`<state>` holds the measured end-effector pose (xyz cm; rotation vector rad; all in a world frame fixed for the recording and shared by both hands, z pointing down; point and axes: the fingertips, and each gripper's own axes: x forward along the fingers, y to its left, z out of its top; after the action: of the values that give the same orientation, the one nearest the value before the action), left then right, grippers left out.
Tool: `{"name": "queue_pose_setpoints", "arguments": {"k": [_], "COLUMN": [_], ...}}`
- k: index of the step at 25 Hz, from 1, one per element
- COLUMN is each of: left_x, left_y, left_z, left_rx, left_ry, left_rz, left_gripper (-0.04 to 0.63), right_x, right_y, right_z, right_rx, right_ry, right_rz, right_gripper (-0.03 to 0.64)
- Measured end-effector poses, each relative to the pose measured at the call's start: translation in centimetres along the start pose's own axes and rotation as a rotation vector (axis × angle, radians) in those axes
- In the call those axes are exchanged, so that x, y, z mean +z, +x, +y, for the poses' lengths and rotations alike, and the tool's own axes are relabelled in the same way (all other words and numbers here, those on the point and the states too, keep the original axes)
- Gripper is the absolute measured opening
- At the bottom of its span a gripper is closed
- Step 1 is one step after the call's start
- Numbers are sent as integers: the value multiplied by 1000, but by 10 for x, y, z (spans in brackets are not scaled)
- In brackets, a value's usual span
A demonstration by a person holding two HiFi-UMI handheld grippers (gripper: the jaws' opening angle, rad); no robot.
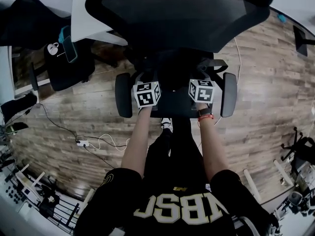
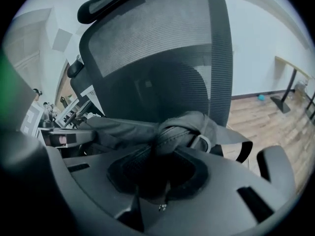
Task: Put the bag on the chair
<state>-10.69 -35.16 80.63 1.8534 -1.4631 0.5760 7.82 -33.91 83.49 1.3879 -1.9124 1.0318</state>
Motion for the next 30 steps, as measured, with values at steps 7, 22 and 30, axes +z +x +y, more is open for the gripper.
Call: {"name": "queue_pose_setpoints", "arguments": {"k": [7,22,30], "left_x": [-34,-36,-5], "left_y": [40,48,9], "left_z": [12,6,-5], "left_rx": [26,-57,-58], "left_ry": [1,4,16], "left_rz": [74,100,4], "left_gripper": [81,319,321], "right_x": [-24,-37,-18], "right_y": [45,54,12], "right_z": [-12,-30,-9], "right_rx": [-32,-39,-24], "right_ry": [-56,0,-27], "right_rz": [78,107,12], "right_gripper": [83,328,345]}}
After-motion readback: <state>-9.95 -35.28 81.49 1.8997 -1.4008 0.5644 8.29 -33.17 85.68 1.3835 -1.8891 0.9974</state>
